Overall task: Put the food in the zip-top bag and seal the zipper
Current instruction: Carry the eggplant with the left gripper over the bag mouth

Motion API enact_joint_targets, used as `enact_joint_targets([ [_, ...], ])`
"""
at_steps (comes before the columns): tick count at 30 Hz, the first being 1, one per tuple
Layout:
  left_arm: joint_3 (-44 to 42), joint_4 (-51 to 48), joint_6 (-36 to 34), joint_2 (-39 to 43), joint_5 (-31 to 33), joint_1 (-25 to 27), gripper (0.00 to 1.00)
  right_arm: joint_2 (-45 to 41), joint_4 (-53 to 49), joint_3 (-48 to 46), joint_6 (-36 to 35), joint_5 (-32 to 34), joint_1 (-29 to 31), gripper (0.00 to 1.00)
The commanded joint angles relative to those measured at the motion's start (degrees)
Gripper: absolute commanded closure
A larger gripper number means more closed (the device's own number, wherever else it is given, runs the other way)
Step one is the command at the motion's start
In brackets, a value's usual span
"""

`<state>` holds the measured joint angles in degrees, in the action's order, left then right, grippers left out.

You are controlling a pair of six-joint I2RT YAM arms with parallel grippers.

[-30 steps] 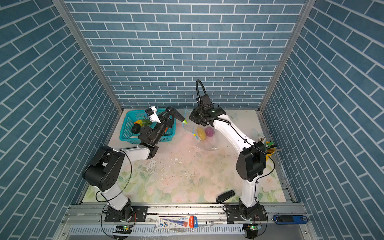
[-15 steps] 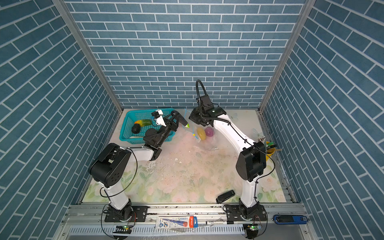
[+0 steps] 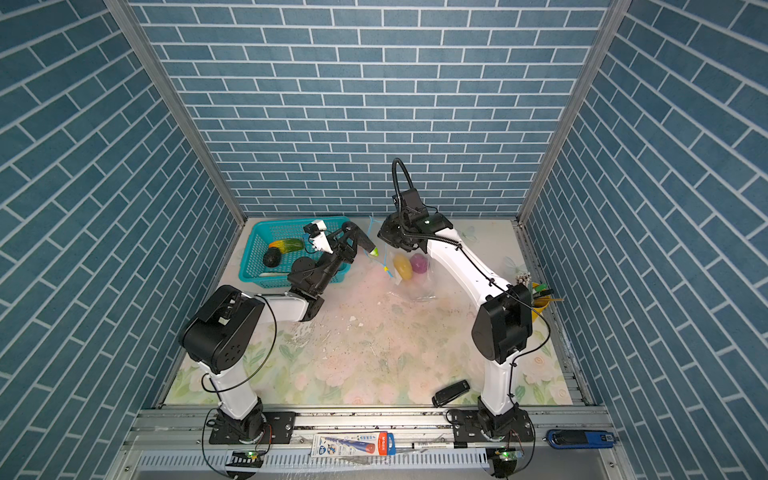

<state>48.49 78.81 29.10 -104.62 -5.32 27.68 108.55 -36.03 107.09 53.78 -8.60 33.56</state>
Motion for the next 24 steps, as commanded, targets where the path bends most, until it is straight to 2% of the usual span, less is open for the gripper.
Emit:
enact_joint_targets([
  [1,-0.3,1.8,0.1,-1.2,0.1,0.3,0.53,-1.6,-0.6,3.0,1.3,0.2,-0.2,1.0],
  [24,0.5,1.7,1.1,-2.3,0.3,0.3,0.44,-1.5,-0.4,3.4,1.4,0.1,-0.3,1.0],
])
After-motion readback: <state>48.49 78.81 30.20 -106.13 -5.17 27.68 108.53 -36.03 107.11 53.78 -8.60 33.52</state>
